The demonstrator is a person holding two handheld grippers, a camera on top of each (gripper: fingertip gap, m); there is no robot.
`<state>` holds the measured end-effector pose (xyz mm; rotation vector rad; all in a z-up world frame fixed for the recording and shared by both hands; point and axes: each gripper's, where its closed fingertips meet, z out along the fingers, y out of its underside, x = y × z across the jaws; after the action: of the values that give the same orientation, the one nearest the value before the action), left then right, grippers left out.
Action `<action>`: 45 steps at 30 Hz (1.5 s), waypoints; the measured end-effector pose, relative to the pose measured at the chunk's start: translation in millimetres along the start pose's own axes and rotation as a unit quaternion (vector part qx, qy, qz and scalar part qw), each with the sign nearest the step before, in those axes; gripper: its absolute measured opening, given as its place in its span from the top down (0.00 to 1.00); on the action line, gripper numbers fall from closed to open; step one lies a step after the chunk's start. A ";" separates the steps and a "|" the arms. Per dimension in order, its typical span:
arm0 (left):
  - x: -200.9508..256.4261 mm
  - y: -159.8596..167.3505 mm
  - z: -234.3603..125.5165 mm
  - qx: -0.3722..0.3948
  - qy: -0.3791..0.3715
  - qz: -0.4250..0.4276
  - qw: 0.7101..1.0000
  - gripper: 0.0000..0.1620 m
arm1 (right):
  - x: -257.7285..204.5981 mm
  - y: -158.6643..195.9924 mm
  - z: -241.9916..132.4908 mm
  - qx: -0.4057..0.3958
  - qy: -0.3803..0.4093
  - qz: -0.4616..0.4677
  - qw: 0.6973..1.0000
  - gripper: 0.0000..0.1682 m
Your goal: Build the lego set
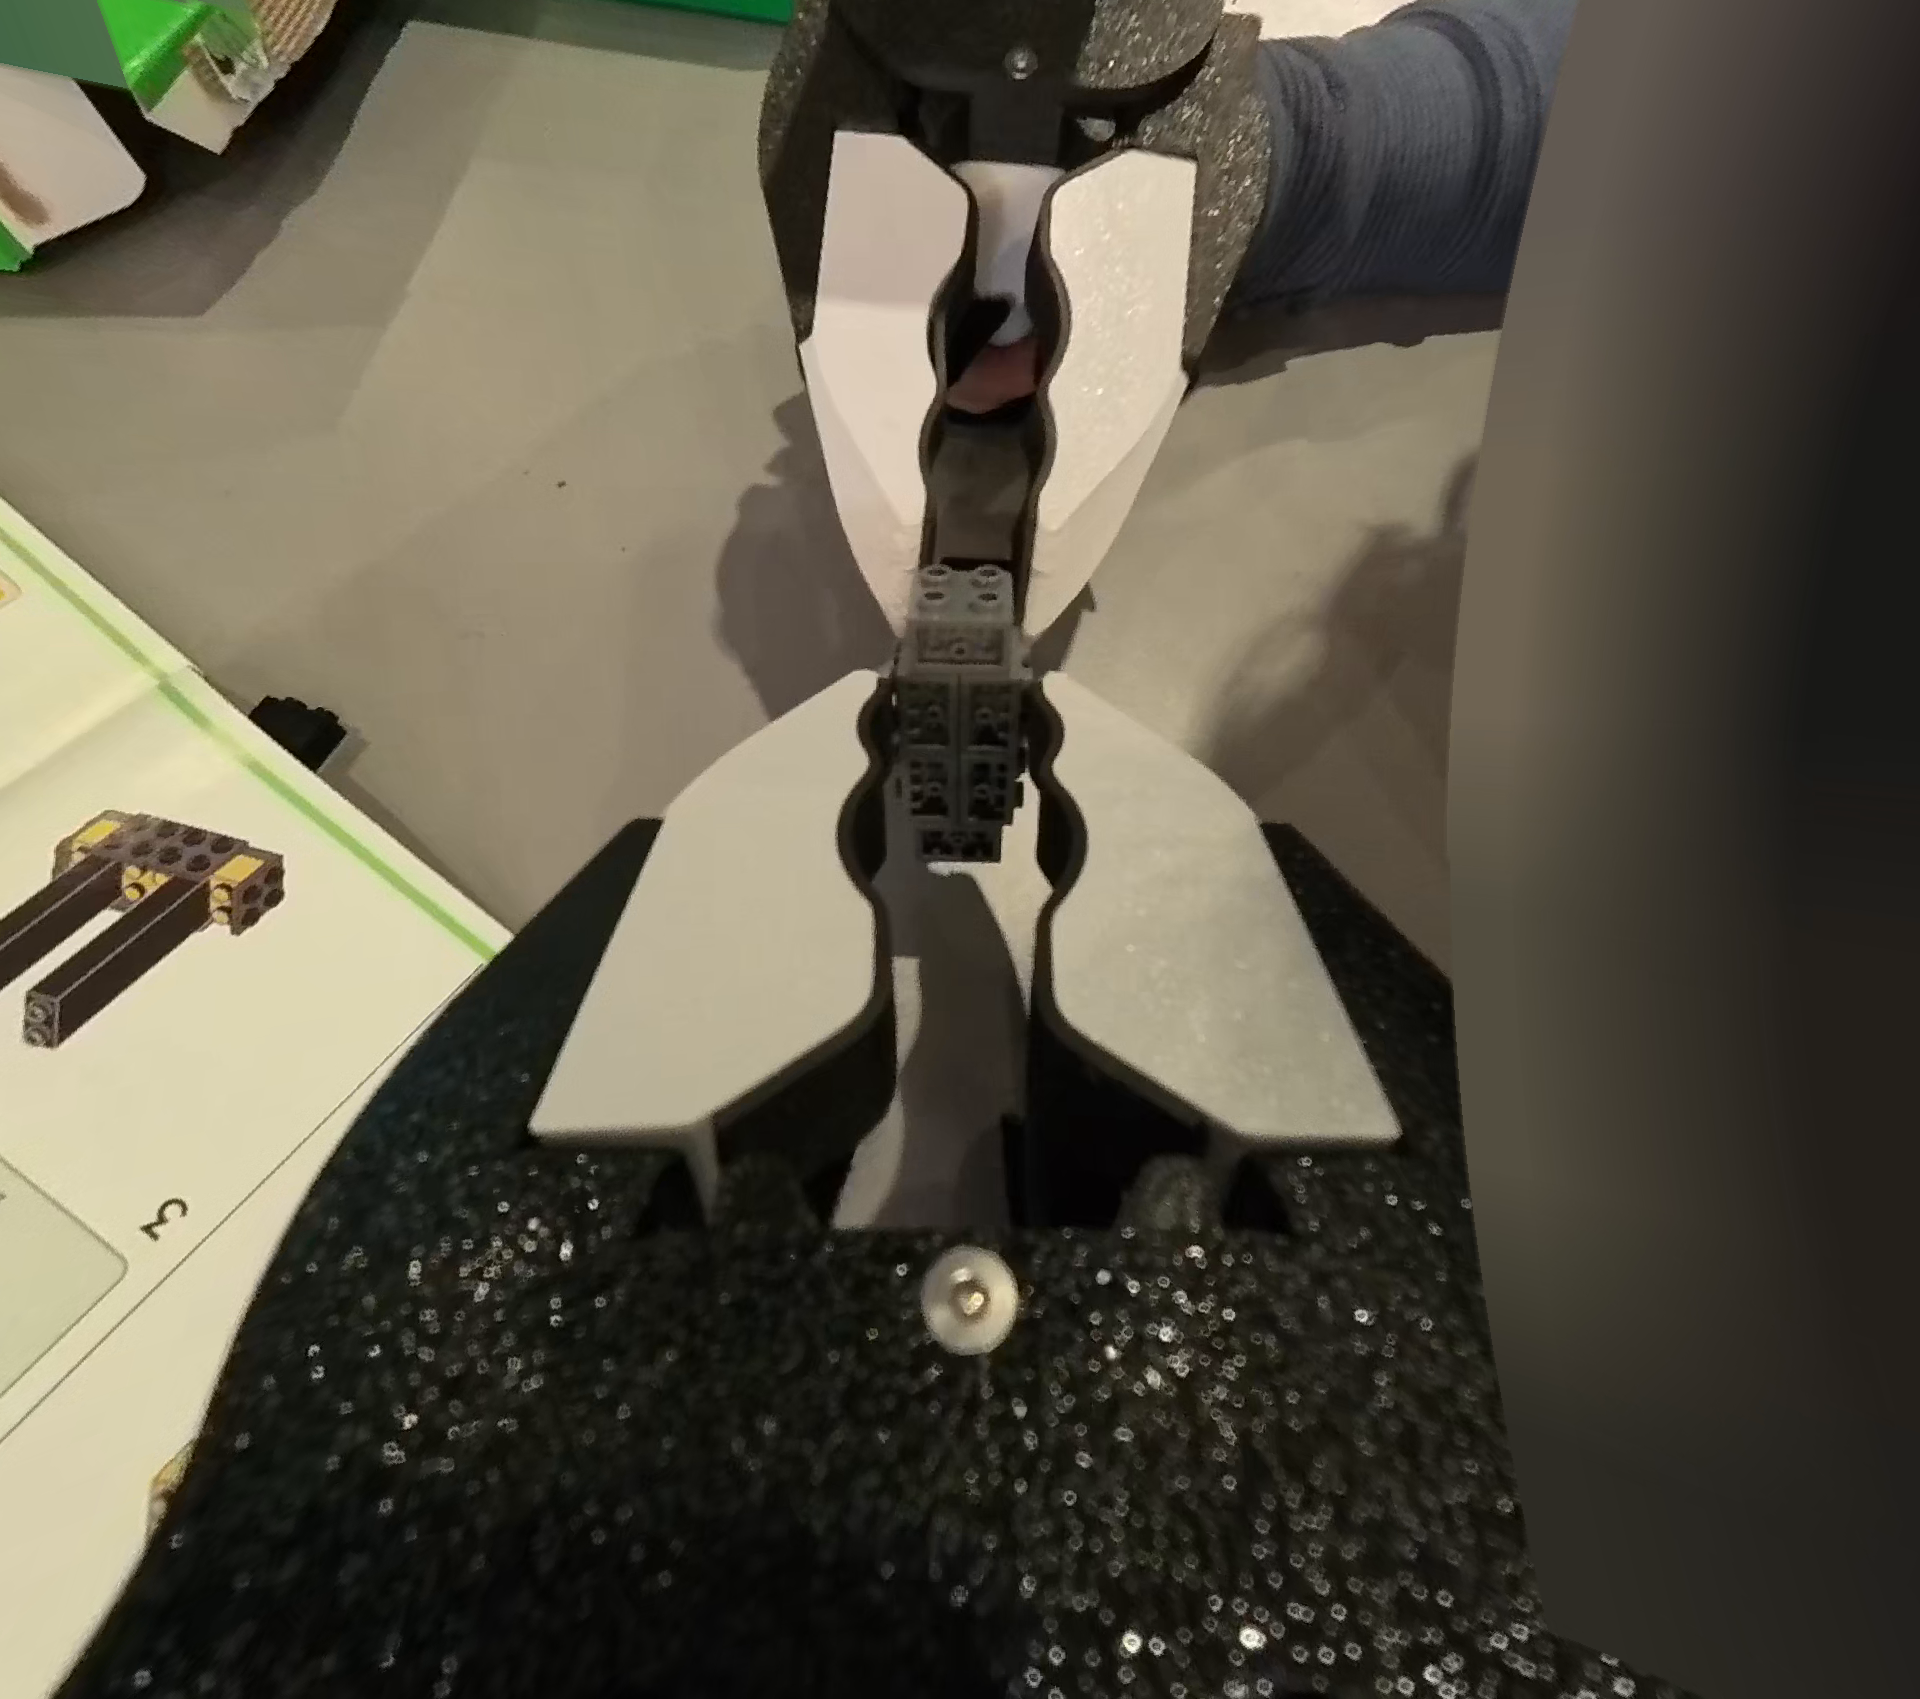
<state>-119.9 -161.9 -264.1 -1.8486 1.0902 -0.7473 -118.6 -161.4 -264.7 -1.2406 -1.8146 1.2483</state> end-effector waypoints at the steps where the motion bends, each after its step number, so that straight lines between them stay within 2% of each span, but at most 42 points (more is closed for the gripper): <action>1: 0.4 -0.2 -0.1 0.001 0.002 -0.001 1.000 0.85 | -0.3 -0.1 0.0 0.001 -0.001 0.002 1.000 0.91; 23: 15.8 10.3 0.7 -0.087 0.024 0.034 0.995 0.85 | -15.5 8.1 5.2 -0.075 -0.017 -0.043 0.996 0.91; 31: 19.6 18.8 3.4 -0.137 0.019 0.067 0.988 0.85 | -19.6 15.0 6.2 -0.134 -0.002 -0.085 0.987 0.91; 45: 16.7 1.3 1.0 -0.033 0.035 0.032 0.998 0.86 | -16.0 2.3 -0.6 -0.084 -0.008 -0.039 0.996 0.91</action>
<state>-112.2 -176.8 -264.5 -1.8449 1.2261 -0.7513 -111.2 -175.7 -266.2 -1.2388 -1.9939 1.0843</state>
